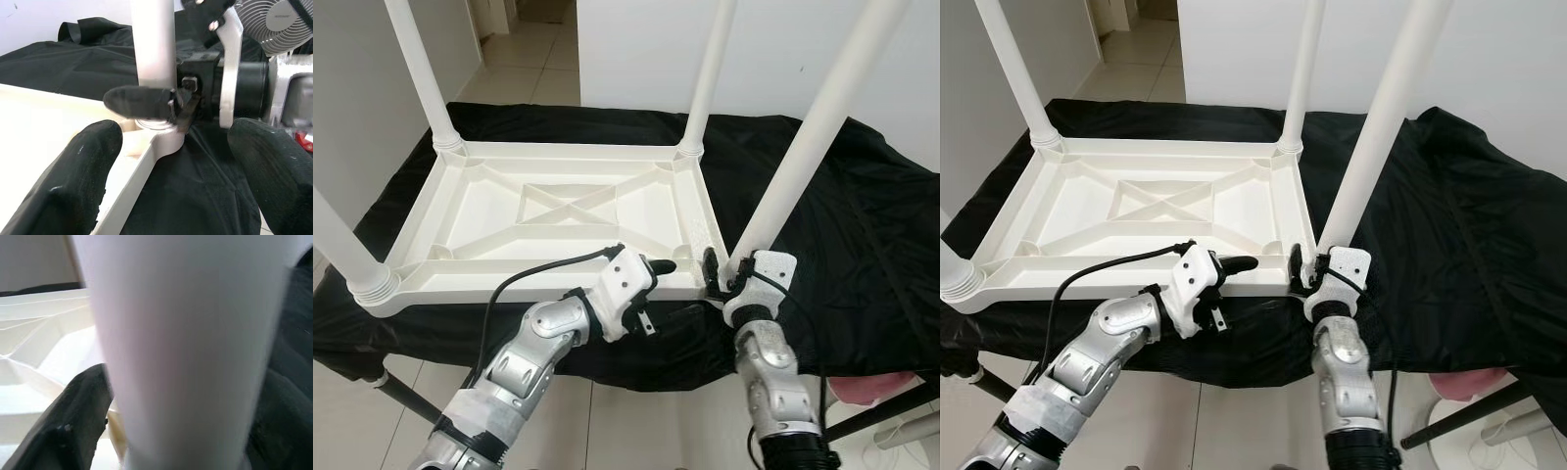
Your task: Building children table
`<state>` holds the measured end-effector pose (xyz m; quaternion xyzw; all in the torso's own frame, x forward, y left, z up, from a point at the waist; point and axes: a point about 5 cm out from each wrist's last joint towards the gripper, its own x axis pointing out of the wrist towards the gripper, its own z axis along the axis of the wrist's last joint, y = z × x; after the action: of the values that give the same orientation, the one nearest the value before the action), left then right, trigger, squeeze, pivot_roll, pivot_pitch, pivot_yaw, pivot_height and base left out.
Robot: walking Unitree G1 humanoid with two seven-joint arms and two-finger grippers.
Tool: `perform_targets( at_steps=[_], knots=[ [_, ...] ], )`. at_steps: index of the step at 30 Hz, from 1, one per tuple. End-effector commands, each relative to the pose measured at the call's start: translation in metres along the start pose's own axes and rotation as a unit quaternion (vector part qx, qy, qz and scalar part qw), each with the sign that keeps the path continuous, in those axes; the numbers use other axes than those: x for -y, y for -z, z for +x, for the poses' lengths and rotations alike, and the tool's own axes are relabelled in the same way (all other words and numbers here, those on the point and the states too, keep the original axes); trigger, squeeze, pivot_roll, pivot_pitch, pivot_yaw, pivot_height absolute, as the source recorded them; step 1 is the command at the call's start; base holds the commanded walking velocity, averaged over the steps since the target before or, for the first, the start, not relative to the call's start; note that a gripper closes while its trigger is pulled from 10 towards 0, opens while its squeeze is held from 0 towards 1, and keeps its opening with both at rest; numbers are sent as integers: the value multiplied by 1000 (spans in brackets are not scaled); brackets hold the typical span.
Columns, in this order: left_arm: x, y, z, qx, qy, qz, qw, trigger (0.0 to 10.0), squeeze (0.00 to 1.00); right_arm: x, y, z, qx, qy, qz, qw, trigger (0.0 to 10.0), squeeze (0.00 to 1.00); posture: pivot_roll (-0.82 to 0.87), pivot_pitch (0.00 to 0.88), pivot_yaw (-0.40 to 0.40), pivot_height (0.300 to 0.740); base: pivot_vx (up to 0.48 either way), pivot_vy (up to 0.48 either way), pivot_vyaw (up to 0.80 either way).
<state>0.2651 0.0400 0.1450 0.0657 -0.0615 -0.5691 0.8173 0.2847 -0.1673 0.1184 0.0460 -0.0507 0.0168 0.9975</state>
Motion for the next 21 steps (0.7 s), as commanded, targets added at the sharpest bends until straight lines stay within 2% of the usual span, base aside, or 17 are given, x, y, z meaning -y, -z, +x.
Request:
perform_targets(
  at_steps=[1,5,8,13,15,17,19,20,21],
  knots=[
    [4,2,1,-3,18,6,1000,10000,0,6,0,0,3,-34,3,999,10000,0,-79,0,-14,740,0,0,0],
    [7,4,-2,-9,27,11,1000,10000,0,11,-4,4,-4,-141,-25,990,10000,0,-83,0,-11,740,0,0,0],
    [7,4,-2,-9,27,11,1000,10000,0,11,-5,4,-5,-152,-26,988,10000,0,-83,0,-11,740,0,0,0],
    [6,4,-1,-10,28,13,999,10000,0,14,-6,10,-12,-203,-38,978,10000,0,-81,0,-10,740,0,0,0],
    [6,4,-1,-10,28,13,999,10000,0,14,-6,10,-12,-203,-38,978,10000,0,-81,0,-10,740,0,0,0],
    [6,2,2,-7,30,14,999,10000,0,11,-3,21,-29,-243,-47,968,10000,0,-86,0,-3,740,0,0,0],
    [6,2,2,-7,30,14,999,10000,0,11,-3,21,-29,-243,-47,968,10000,0,-86,0,-3,740,0,0,0],
    [6,2,3,-7,31,16,999,10000,0,10,-1,25,-36,-254,-54,965,3020,0,-84,0,-5,740,0,0,0],
    [6,2,3,-7,31,16,999,10000,0,10,-1,25,-36,-254,-54,965,3020,0,-84,0,-5,740,0,0,0]
  ],
)
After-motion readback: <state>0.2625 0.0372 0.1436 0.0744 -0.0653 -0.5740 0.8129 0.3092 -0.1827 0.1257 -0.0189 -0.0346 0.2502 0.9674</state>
